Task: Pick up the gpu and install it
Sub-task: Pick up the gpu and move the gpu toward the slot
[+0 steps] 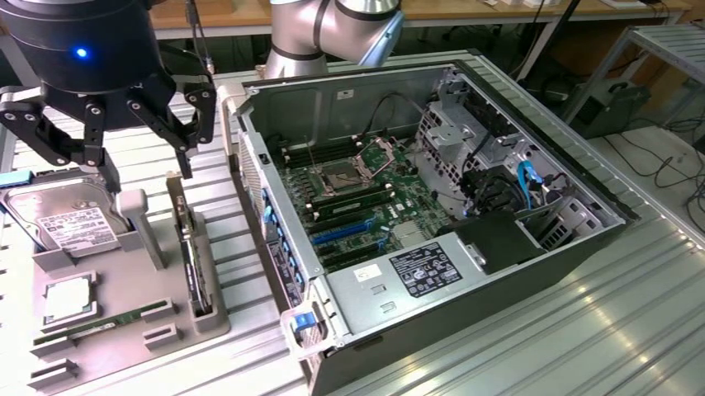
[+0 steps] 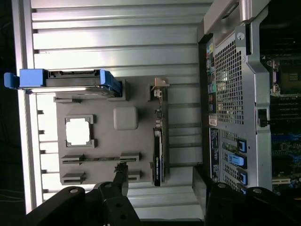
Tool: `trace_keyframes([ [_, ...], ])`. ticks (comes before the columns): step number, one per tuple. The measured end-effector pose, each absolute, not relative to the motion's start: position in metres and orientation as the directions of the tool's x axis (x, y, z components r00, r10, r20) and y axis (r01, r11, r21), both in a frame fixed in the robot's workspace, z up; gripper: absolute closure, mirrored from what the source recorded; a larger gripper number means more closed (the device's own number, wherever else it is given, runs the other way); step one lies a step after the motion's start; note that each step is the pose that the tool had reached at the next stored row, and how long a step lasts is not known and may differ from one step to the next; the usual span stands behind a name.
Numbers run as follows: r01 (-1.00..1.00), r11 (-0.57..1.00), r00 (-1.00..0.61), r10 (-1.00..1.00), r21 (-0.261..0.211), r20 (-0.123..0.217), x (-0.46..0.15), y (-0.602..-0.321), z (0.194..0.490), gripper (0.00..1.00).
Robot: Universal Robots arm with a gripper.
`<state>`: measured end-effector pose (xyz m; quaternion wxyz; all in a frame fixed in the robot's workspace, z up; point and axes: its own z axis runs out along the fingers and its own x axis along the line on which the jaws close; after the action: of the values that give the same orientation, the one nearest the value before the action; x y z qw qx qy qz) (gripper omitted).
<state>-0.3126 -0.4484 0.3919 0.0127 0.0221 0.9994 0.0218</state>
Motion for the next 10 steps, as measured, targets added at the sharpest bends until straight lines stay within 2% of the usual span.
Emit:
trace_keyframes([
  [10, 0.041, 0.998, -0.999, 0.042, 0.044, -0.024, -0.3127, -0.4484, 0.3826, 0.34],
])
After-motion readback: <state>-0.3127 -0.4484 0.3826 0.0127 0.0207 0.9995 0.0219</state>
